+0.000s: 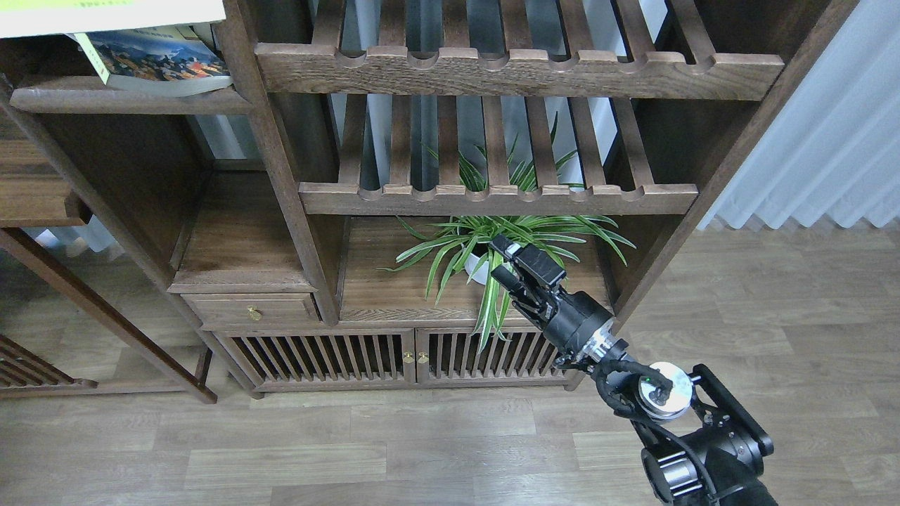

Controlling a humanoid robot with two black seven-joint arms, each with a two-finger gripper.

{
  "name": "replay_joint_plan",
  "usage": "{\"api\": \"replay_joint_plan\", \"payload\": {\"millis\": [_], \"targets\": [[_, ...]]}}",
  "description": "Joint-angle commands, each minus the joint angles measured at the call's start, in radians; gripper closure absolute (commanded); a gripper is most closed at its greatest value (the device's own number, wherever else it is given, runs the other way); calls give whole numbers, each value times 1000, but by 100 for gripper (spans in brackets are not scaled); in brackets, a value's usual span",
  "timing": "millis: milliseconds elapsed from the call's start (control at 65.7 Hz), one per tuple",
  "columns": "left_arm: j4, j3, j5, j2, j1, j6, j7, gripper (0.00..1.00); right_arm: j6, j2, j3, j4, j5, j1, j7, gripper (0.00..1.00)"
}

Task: Organize books on shelf
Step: 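Release the yellow book onto the stacked books and hold still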

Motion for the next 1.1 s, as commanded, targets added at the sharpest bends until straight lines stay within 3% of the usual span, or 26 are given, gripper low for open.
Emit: {"api": "replay_joint_plan", "payload": {"millis": [0,183,533,944,1081], "targets": [[44,-19,0,-1,3,0,0,96,0,0,0,3,0,-3,-1,13],[92,-4,3,-9,-11,0,0,96,0,0,2,9,0,-6,1,13],[311,86,35,-15,-284,0,0,96,0,0,2,7,0,-1,1,13],[534,169,38,-15,-416,0,0,96,0,0,5,3,0,2,8,13],[555,169,38,-14,-453,0,0,96,0,0,5,3,0,5,8,13]]}}
